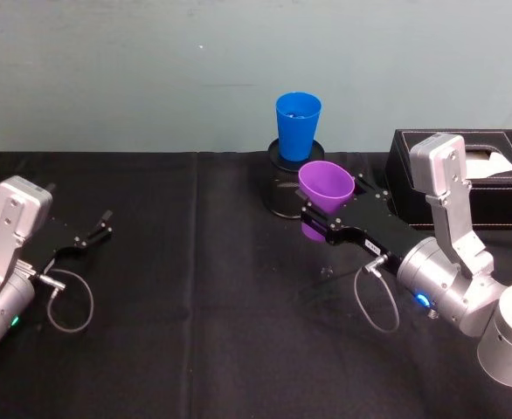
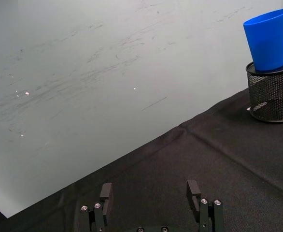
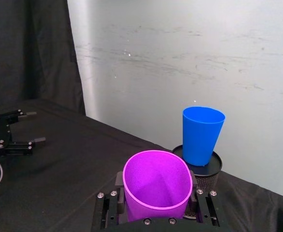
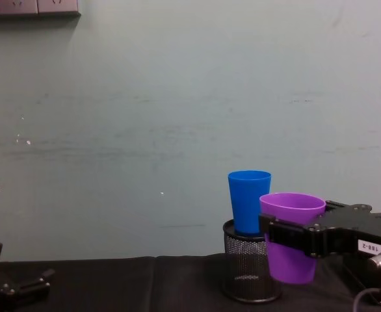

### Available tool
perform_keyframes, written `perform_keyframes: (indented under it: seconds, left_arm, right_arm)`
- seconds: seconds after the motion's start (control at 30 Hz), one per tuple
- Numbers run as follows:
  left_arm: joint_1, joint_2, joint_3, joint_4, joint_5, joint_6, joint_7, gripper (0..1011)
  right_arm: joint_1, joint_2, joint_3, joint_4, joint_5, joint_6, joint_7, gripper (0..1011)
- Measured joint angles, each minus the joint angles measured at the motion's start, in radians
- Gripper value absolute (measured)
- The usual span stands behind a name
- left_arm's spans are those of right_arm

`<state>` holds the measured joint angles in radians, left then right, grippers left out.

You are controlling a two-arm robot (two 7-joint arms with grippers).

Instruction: Pick up one cup with a gripper and tap it against the other cup.

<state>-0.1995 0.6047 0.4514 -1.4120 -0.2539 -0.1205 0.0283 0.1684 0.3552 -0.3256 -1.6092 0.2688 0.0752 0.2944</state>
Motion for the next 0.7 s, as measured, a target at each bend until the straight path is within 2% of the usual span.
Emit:
perform_keyframes:
  seconds: [0.7]
  left_arm:
    - [0.000,0.000,0.000,0.000,0.000,0.000,0.000,1000]
  right_arm:
    - [0.000,0.000,0.000,0.000,0.000,0.000,0.000,721]
